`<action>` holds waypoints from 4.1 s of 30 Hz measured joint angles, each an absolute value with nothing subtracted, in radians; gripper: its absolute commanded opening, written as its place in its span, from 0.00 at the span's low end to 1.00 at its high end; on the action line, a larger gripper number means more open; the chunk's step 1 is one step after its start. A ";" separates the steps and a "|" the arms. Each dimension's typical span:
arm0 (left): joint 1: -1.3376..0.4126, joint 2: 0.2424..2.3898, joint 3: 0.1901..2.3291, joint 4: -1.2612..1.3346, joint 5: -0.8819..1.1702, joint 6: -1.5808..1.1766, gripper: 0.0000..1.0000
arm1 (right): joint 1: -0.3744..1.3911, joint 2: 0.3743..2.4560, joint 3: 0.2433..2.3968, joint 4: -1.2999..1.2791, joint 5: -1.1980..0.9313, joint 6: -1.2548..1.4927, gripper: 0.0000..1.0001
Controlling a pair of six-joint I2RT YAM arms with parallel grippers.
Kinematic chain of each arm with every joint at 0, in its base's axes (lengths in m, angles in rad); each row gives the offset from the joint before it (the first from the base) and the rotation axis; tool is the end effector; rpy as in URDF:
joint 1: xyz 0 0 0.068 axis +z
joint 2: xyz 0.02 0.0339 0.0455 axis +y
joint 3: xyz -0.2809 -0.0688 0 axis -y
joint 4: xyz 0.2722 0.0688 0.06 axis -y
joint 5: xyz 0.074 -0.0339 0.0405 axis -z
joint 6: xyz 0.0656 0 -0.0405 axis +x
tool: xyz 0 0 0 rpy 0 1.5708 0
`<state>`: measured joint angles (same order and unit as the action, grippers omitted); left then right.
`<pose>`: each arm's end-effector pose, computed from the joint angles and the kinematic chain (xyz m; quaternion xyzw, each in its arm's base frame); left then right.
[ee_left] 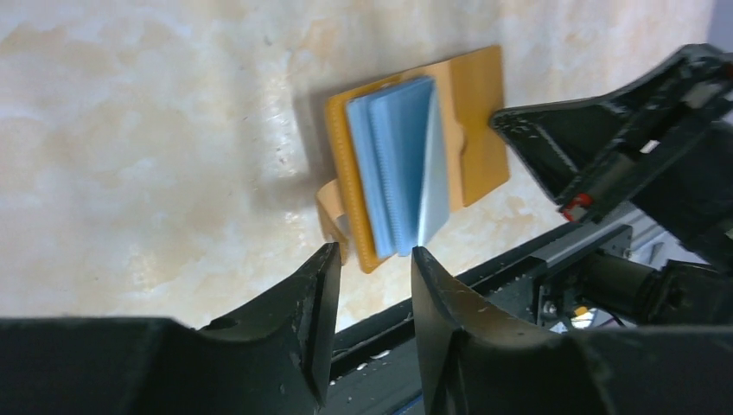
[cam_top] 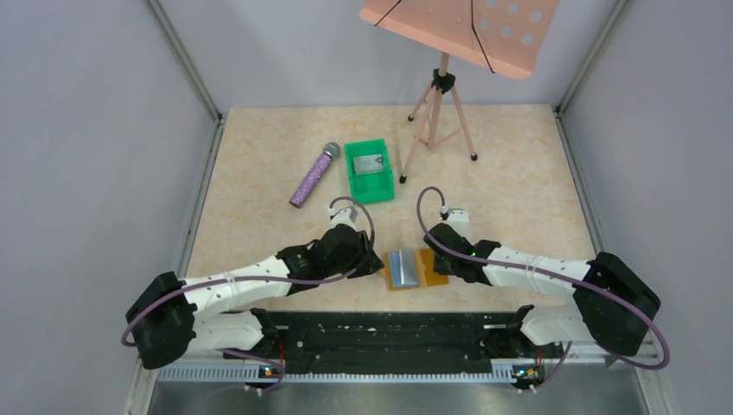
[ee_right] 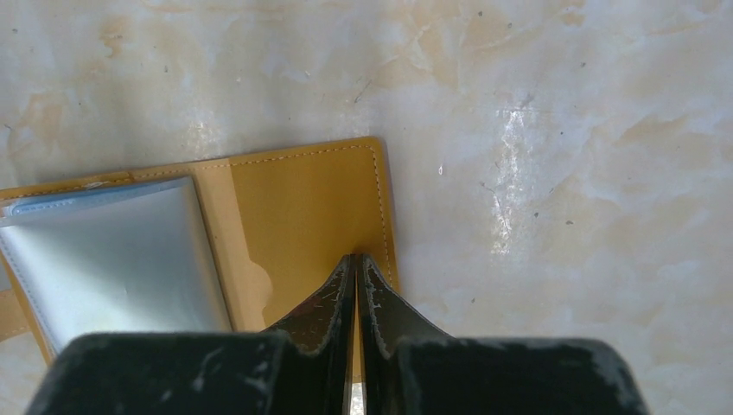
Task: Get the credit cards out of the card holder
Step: Open the card holder at the center of the board, then remove the credit card from the card holder.
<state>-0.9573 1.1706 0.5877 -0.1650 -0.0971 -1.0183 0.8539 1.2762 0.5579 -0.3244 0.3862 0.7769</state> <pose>0.1623 -0.2195 0.1777 -0.0473 0.9144 -0.3090 0.2570 0.1834 0.1728 0.1319 0.0136 0.9486 0.0595 0.3105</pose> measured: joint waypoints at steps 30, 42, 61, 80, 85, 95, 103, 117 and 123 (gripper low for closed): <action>-0.839 1.272 0.428 0.141 0.086 -0.905 0.56 | 0.807 1.240 0.497 -0.195 0.270 0.706 0.04; -0.839 1.336 0.357 0.364 0.142 -0.968 0.53 | 0.806 1.234 0.490 -0.187 0.260 0.707 0.04; -0.833 1.445 0.321 0.554 0.205 -1.047 0.05 | 0.796 1.213 0.482 -0.189 0.250 0.707 0.09; -0.834 1.287 0.325 0.505 0.190 -1.034 0.00 | 0.801 1.002 0.512 -0.188 0.047 0.737 0.56; -0.837 1.286 0.327 0.484 0.189 -1.021 0.00 | 0.834 1.088 0.529 -0.160 0.025 0.752 0.60; -0.844 1.263 0.342 0.439 0.185 -1.006 0.00 | 0.953 1.272 0.612 -0.152 0.091 0.769 0.53; -0.847 1.241 0.343 0.421 0.175 -0.992 0.00 | 0.955 1.283 0.617 -0.207 0.191 0.771 0.43; -0.847 1.218 0.343 0.372 0.159 -0.974 0.00 | 0.951 1.225 0.617 -0.291 0.270 0.771 0.55; -0.847 1.217 0.343 0.358 0.159 -0.966 0.00 | 0.945 1.162 0.624 -0.367 0.275 0.771 0.57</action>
<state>-0.8471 1.2171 0.3428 0.3576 0.1593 -0.9657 0.9447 1.1622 0.6235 -0.3672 0.2752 0.7708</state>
